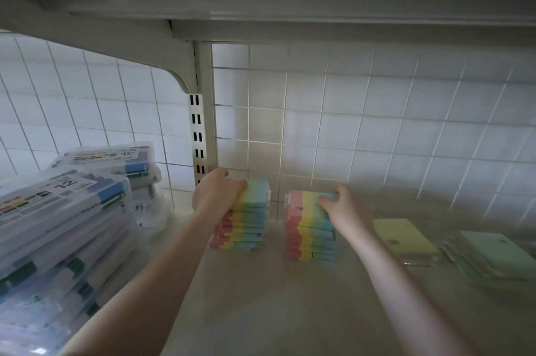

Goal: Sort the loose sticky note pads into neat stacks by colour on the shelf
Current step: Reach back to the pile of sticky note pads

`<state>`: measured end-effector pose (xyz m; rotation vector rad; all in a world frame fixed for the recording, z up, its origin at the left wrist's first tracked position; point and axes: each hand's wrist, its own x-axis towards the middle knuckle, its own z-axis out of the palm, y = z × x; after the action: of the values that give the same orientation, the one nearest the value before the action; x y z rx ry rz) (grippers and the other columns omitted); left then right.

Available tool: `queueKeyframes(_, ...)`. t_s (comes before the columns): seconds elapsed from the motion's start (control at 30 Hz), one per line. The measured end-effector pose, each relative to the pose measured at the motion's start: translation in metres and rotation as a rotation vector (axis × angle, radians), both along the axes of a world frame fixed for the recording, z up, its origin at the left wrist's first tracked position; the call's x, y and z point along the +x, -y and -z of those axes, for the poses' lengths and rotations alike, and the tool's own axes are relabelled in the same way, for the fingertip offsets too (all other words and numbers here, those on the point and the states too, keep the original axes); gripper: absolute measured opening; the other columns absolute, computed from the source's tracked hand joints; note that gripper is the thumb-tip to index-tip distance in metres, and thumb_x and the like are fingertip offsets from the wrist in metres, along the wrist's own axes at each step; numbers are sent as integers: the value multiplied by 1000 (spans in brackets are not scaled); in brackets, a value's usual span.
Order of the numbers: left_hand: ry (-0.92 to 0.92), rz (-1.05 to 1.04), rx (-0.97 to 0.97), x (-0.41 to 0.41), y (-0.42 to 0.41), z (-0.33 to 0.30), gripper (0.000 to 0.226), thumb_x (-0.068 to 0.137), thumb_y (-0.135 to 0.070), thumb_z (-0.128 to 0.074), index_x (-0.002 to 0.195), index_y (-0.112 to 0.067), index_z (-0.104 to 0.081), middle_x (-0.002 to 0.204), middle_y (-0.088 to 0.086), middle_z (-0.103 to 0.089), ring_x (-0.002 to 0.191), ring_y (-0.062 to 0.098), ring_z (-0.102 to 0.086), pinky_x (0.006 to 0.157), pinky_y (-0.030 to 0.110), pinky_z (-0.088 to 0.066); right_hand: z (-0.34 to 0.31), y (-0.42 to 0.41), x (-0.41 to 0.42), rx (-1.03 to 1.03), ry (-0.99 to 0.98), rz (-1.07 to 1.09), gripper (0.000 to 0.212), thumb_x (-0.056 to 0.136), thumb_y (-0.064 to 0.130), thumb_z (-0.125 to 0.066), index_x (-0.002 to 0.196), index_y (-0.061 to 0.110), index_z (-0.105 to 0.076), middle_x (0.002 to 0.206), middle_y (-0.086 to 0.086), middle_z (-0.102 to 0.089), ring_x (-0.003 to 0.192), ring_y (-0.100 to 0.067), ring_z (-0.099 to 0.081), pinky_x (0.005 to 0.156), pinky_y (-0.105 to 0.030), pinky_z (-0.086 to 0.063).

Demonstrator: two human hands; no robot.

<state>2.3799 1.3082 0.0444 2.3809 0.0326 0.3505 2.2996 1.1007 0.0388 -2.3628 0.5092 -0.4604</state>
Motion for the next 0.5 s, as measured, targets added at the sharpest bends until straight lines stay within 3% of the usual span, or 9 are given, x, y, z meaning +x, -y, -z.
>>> queueKeyframes(0.07,43,-9,94,-4,0,-2,42,89,-45,-55,119,-16,-59,100,-2,-62,88,15,-54,69,29,-43,-2,0,-6,-90,31,9,43,98,35,-43,131,8,-43,128,-14,-53,115,-32,-52,81,-34,-38)
queueKeyframes(0.3,204,-43,213,-38,8,-9,43,95,-42,-44,127,-14,-55,124,9,-57,111,27,-50,87,36,-41,-10,31,-34,-538,158,72,34,97,34,-43,116,9,-55,112,-14,-58,108,-33,-51,87,-37,-39)
queueKeyframes(0.5,317,17,232,-100,40,6,41,93,-42,-47,122,-15,-59,126,5,-57,118,29,-48,95,40,-38,2,85,-81,-724,284,54,29,66,20,-83,83,3,-67,71,-16,-62,70,-37,-62,63,-40,-51)
